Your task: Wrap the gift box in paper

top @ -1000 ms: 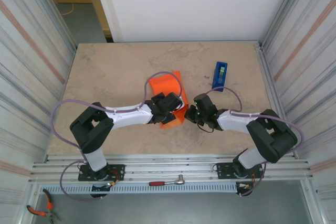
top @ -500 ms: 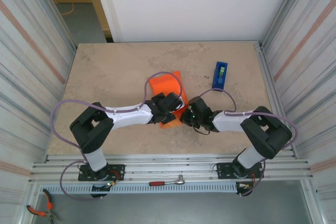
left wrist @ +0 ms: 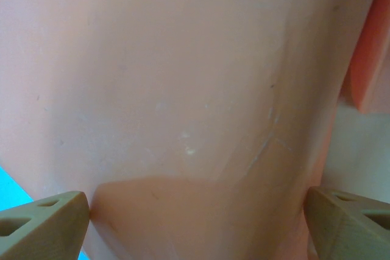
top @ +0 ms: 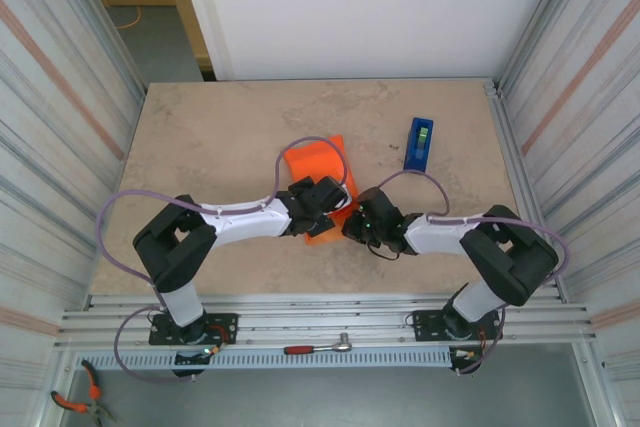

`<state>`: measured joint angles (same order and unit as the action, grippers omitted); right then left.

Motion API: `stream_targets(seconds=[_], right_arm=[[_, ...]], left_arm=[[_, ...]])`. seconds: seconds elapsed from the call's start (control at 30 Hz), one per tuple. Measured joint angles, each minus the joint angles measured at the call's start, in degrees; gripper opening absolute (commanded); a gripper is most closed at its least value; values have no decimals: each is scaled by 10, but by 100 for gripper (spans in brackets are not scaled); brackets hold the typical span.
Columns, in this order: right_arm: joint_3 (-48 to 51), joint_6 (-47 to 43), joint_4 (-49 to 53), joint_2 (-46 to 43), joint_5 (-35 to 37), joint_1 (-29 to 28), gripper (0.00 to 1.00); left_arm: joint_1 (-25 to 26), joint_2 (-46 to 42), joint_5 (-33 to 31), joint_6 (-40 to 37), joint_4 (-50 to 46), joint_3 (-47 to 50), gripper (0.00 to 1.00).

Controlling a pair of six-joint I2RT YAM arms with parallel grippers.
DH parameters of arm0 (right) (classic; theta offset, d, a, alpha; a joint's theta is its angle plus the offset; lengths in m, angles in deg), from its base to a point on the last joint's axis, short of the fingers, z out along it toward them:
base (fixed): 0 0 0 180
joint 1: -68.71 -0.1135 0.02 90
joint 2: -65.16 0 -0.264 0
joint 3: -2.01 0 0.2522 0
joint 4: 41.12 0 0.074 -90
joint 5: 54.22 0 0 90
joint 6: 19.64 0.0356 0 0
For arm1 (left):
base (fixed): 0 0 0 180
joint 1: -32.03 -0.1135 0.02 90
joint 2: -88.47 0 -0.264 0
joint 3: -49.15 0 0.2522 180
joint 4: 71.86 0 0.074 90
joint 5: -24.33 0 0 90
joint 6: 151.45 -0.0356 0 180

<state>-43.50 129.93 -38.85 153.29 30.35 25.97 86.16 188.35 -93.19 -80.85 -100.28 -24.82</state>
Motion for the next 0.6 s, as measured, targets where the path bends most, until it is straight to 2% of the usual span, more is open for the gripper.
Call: stream_targets(seconds=[0.17,0.37,0.6], right_arm=[[4,0,0,-5,0,0,0],[13,0,32,-71,23,9,0],[13,-15,90,-140,57,48,0]], left_arm=[[1,-7,15,1,-15,-7,92],[3,-47,56,17,-51,-47,93],[-24,-150,109,116,-61,-49,96]])
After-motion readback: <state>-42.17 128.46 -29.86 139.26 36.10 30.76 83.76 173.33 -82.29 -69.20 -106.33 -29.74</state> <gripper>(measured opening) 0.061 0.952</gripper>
